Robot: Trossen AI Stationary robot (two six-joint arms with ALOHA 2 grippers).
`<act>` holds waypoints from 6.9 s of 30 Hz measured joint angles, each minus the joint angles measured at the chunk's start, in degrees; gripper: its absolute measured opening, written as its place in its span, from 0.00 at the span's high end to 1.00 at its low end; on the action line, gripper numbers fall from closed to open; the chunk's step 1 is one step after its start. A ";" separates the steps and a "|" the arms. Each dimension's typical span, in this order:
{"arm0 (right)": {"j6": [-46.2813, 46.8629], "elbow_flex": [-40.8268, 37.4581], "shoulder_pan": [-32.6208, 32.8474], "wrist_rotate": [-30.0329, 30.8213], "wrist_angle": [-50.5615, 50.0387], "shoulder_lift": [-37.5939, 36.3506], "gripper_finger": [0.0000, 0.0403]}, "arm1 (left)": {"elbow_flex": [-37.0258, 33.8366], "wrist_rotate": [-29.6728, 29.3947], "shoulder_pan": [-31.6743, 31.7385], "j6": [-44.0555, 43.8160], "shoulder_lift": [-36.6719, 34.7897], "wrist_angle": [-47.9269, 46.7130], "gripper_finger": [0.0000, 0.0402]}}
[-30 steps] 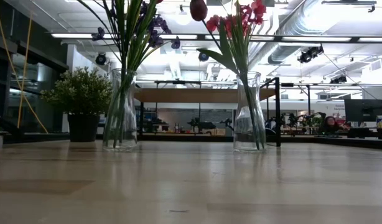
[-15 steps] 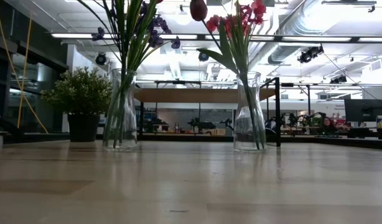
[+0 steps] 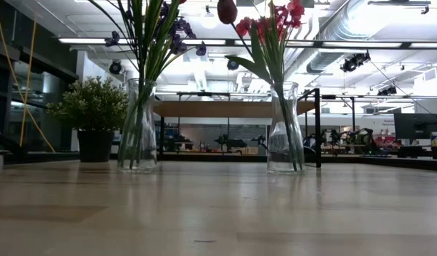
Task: Pick and place flowers into a vace then onto a shelf
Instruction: Put the red flowers into the right transparent vase
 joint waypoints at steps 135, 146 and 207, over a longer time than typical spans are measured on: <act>83.69 -10.60 -15.21 -45.51 23.43 -9.90 0.95 | 8.55 -0.89 -4.55 50.50 -0.50 1.49 0.90; 80.86 -10.60 -15.20 -45.46 23.32 -9.92 0.99 | 8.55 -0.76 -4.55 50.52 -0.50 1.21 0.90; 110.74 -10.60 7.47 3.99 -23.58 -18.27 1.00 | 8.52 -1.78 -11.30 23.44 -8.89 -47.09 0.42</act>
